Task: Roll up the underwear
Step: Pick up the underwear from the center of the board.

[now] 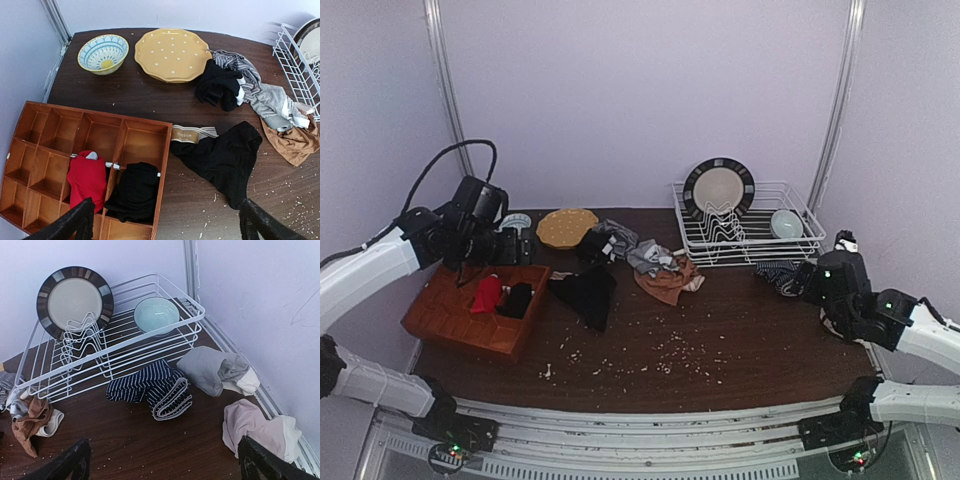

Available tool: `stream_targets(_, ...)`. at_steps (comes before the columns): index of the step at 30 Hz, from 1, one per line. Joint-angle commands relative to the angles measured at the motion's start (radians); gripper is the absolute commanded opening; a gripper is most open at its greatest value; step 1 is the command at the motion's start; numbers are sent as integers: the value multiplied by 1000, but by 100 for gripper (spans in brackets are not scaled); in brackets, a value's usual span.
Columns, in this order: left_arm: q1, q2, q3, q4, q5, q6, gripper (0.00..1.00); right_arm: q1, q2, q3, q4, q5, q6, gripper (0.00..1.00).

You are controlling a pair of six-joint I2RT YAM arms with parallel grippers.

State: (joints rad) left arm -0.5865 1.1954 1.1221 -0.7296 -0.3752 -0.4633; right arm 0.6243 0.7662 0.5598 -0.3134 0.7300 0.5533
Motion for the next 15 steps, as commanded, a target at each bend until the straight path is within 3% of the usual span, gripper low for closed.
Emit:
stream_targets(1, 1, -25, 2, 37, 37, 38, 98, -5, -42, -21, 77, -100, -105, 100)
stream_targets(8, 0, -100, 26, 36, 123, 80, 98, -5, 62, 51, 89, -341, -179, 97)
stream_targets(15, -1, -310, -209, 152, 198, -17, 97, 28, 286, 118, 147, -512, -132, 93)
